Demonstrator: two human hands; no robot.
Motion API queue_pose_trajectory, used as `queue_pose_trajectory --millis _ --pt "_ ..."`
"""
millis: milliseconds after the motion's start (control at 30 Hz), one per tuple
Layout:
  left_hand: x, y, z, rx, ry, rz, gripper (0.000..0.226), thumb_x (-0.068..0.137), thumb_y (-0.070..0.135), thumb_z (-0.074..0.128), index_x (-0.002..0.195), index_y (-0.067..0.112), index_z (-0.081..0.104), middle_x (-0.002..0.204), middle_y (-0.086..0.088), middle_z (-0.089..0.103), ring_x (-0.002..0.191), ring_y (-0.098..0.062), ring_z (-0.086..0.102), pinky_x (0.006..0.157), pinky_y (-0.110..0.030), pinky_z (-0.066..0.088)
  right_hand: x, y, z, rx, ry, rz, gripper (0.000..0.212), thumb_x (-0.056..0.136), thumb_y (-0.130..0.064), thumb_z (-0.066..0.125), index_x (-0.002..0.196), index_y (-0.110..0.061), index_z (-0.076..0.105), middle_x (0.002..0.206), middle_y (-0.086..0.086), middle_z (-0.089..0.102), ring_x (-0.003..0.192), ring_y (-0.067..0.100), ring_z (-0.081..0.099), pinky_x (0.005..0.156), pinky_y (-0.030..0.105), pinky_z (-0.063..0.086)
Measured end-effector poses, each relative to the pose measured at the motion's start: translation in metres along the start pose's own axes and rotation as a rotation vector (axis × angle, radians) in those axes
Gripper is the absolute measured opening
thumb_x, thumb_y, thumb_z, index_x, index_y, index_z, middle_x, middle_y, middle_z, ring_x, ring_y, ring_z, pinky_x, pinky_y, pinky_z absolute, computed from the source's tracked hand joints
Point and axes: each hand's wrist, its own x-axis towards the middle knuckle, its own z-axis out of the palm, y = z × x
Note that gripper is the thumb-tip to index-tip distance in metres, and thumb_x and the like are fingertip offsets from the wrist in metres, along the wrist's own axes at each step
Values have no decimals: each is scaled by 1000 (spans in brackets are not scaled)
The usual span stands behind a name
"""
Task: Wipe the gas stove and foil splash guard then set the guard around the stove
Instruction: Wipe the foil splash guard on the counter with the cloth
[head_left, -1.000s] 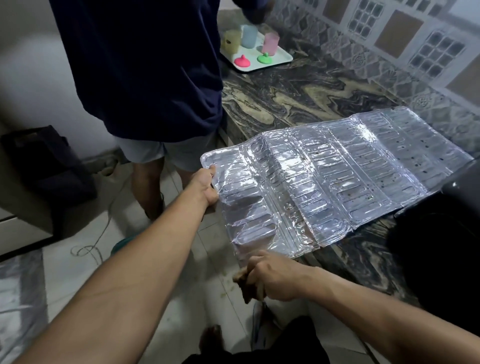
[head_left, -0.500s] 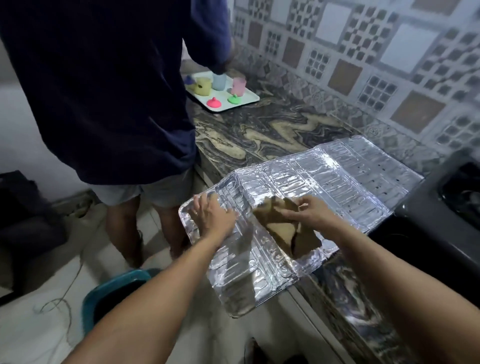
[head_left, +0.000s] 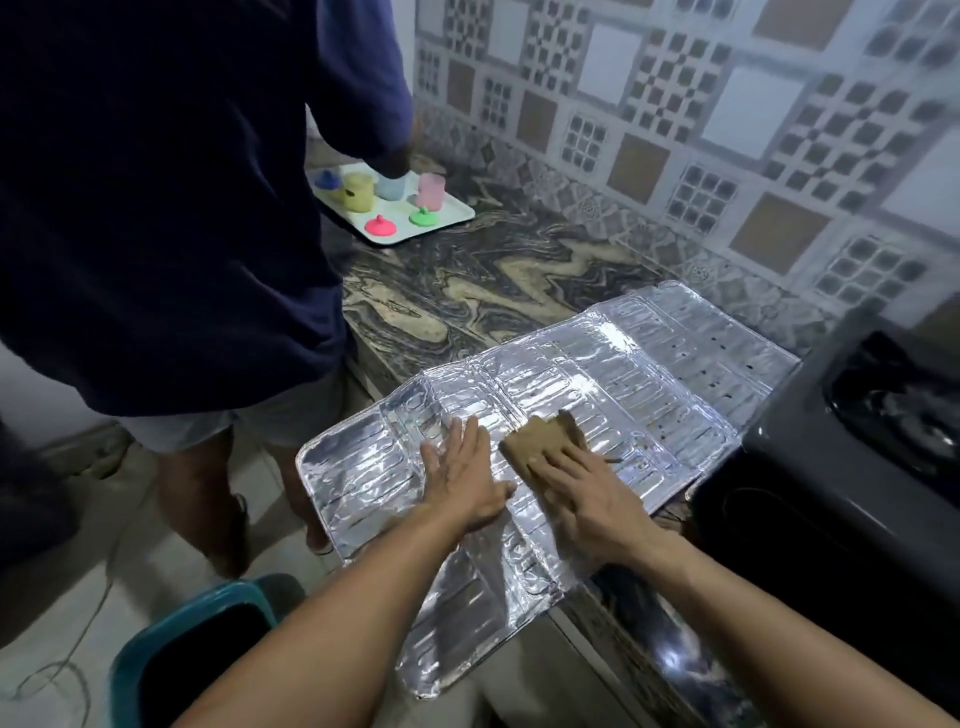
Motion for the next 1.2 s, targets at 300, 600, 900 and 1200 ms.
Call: queue_pose_trajectory --millis 300,600,900,1200 --pt "9 4 -9 122 -91 -60 100 86 62 53 154 15 -3 161 -3 -15 148 -22 -12 112 -67 -3 28 30 13 113 48 568 53 100 -50 14 152 -42 6 163 8 -4 147 30 -14 117 60 -2" --pt "5 5 -25 222 9 -143 96 71 69 65 139 7 40 158 -16 21 146 -36 11 114 -65 7 9 -29 17 -51 -24 199 76 77 -61 -20 145 -29 -21 156 7 -20 142 31 -27 116 51 -16" --pt "16 -18 -14 177 -76 -162 134 60 81 62 154 13 -4 157 -13 -23 147 -34 -12 109 -70 -5 24 33 10 37 51 443 60 101 -45 6 154 -20 -2 161 11 -7 148 28 -12 120 50 -2" --pt "13 -24 -12 138 -56 -152 139 56 84 61 153 10 -8 159 -10 -18 147 -30 -15 112 -65 -9 31 -5 14 106 97 252 56 101 -43 14 154 -25 10 161 4 -4 148 25 -14 120 47 -9"
